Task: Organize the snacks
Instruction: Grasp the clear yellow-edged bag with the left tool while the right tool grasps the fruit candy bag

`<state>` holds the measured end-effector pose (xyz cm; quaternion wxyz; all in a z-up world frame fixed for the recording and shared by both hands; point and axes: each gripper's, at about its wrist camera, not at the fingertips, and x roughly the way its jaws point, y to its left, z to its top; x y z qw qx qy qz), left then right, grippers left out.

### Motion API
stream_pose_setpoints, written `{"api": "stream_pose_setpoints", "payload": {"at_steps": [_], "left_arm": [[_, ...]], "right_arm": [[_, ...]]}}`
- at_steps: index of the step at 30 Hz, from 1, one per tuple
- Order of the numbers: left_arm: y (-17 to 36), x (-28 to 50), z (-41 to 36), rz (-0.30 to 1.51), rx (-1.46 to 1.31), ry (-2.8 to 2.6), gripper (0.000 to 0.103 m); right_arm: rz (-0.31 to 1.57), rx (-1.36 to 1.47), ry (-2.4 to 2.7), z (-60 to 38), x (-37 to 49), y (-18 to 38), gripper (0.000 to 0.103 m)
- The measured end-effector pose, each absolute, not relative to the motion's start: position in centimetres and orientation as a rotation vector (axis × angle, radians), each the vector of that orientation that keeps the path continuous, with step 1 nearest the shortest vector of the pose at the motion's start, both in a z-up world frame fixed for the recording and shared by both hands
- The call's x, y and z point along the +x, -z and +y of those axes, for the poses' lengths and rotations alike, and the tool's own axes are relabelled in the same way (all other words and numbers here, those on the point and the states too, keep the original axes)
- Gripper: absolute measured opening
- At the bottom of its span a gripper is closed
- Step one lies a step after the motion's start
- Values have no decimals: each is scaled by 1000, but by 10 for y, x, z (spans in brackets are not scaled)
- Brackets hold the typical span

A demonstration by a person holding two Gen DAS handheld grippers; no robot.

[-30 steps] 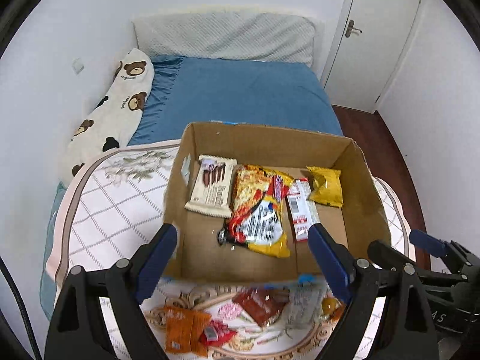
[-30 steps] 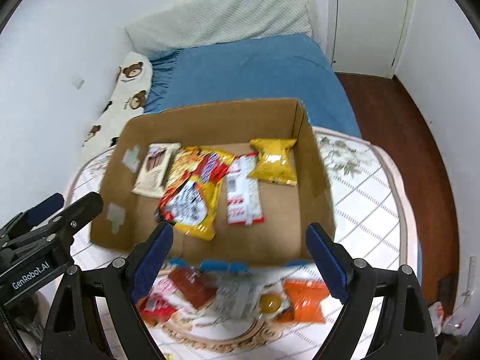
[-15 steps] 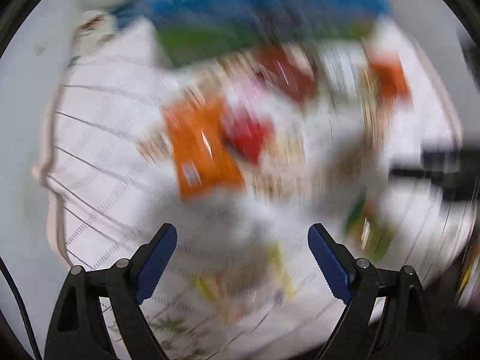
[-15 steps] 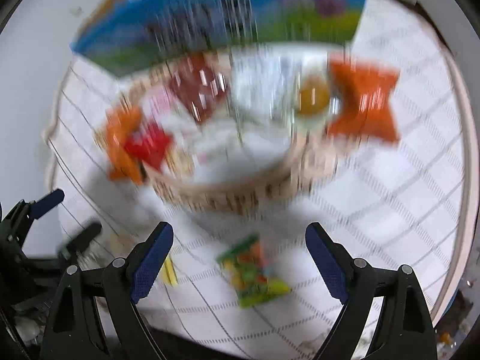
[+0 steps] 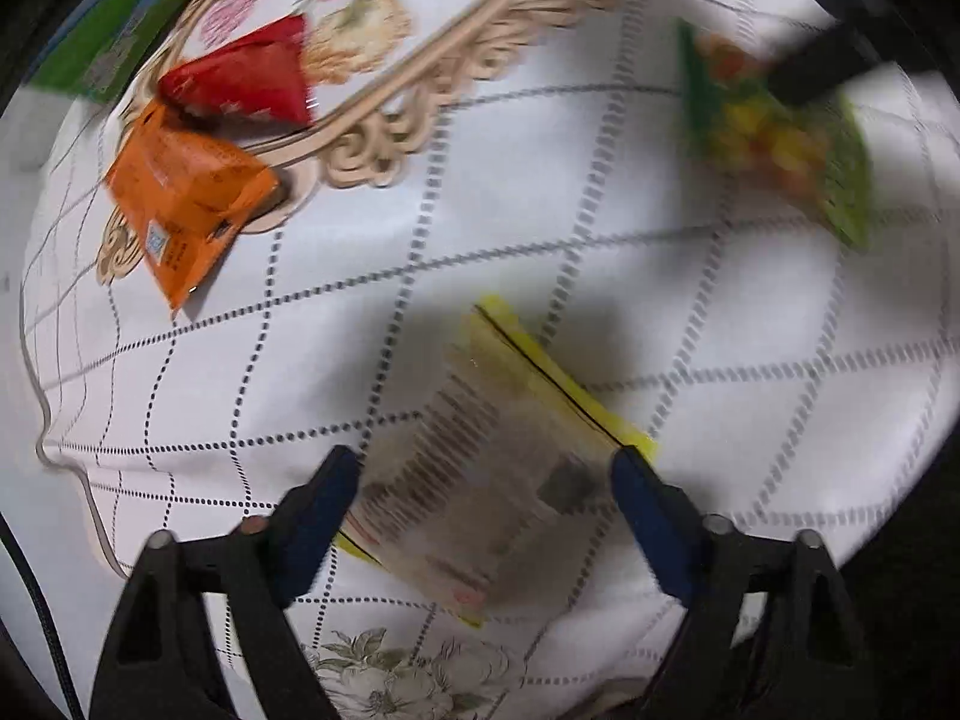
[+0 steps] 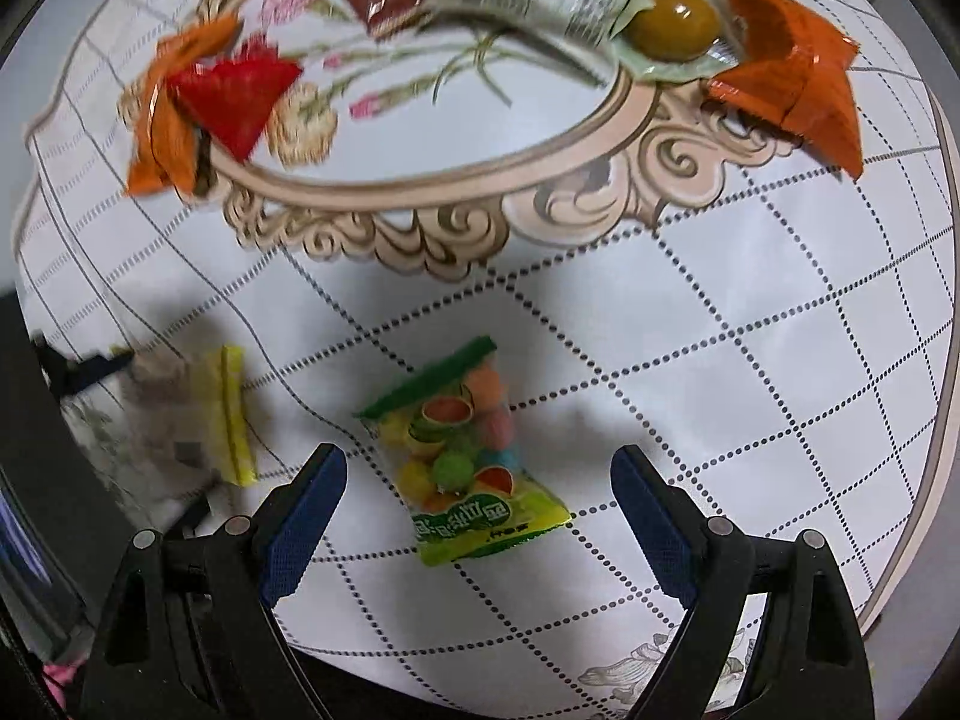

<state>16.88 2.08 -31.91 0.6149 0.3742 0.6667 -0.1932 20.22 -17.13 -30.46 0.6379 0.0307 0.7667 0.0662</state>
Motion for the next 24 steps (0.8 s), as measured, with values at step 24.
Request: {"api": "stream_pose_setpoints", "payload": {"at_steps": [24], "left_arm": [[317,187,62,1767,520,468,82]], "right_arm": [[1814,67,-167,-156,161,352,79]]}}
